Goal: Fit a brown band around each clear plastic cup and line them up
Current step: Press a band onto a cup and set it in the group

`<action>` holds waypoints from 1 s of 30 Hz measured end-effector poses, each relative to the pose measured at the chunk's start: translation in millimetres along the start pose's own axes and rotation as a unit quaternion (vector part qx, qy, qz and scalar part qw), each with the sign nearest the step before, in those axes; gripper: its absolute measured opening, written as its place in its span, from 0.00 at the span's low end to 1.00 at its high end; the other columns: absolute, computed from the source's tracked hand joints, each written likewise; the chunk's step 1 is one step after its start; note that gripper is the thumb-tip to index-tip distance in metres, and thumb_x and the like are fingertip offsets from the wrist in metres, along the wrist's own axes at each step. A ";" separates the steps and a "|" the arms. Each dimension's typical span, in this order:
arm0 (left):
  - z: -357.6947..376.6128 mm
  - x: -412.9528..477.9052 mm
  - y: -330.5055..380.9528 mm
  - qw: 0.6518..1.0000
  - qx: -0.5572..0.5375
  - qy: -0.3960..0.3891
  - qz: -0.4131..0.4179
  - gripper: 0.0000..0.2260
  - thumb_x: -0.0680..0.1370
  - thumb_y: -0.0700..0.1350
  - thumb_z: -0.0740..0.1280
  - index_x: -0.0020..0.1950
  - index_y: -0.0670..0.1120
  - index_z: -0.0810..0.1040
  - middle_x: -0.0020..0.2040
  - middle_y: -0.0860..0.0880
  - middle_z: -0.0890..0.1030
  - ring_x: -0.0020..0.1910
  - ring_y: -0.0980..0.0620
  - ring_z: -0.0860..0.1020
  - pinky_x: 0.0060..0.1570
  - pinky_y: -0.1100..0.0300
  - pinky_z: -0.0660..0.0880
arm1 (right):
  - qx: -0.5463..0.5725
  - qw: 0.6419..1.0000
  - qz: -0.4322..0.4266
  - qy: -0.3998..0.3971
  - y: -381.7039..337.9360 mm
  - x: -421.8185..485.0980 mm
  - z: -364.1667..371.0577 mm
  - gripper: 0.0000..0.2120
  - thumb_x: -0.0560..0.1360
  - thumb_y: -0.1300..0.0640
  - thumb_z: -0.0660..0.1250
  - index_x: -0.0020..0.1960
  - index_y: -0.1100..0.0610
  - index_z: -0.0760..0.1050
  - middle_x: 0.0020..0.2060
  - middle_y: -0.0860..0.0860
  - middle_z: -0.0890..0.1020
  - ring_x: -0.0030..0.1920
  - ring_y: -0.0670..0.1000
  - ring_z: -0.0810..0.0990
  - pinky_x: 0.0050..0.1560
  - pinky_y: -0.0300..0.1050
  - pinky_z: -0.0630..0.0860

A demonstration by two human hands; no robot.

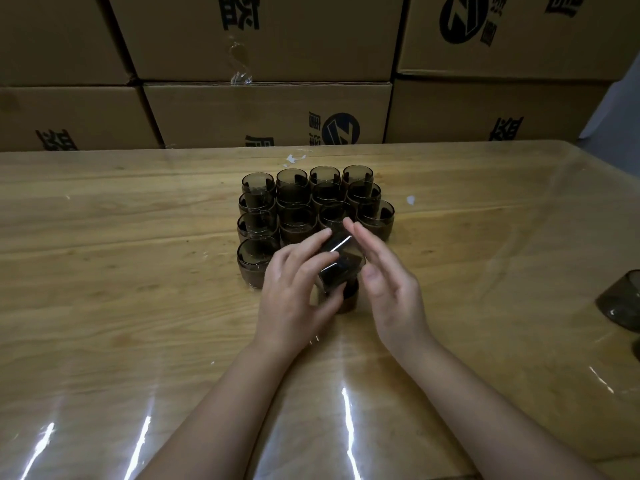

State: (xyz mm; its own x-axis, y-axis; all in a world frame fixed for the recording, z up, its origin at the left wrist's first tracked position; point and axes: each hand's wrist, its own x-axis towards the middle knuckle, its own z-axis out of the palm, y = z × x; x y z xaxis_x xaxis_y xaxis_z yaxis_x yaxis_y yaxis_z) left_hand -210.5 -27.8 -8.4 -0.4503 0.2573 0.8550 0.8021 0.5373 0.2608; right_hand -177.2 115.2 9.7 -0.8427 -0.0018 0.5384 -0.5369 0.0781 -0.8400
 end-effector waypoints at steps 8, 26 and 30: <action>-0.3 0.0 3.4 0.998 -0.053 0.024 0.016 0.23 0.71 0.40 0.74 0.62 0.45 0.68 0.67 0.44 0.71 0.65 0.48 0.73 0.62 0.50 0.71 | 0.009 0.999 0.049 -0.012 0.1 3.0 -2.5 0.19 0.77 0.45 0.57 0.67 0.45 0.68 0.63 0.36 0.76 0.67 0.39 0.71 0.62 0.29 0.67; -3.7 -1.4 0.1 1.000 0.028 -0.004 0.006 0.25 0.70 0.41 0.75 0.63 0.47 0.68 0.68 0.48 0.69 0.56 0.38 0.78 0.55 0.46 0.73 | -0.009 1.000 0.002 0.009 -5.7 -1.9 1.9 0.20 0.79 0.49 0.56 0.70 0.51 0.68 0.68 0.46 0.74 0.69 0.45 0.71 0.65 0.36 0.68; -1.5 1.1 4.3 1.000 0.007 -0.009 0.029 0.25 0.71 0.43 0.76 0.63 0.46 0.67 0.68 0.47 0.69 0.55 0.39 0.78 0.55 0.47 0.74 | -0.025 1.000 0.015 0.006 -3.5 -0.1 -0.8 0.21 0.79 0.48 0.55 0.70 0.52 0.67 0.68 0.45 0.73 0.70 0.44 0.70 0.66 0.35 0.67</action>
State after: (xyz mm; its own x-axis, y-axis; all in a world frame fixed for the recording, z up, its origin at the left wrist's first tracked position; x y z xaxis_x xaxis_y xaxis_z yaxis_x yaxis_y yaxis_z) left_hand -206.9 -26.4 -5.7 -0.4099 0.3037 0.8601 0.8222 0.5312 0.2043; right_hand -175.2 115.7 12.7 -0.8575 0.0134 0.5143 -0.5087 0.1278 -0.8514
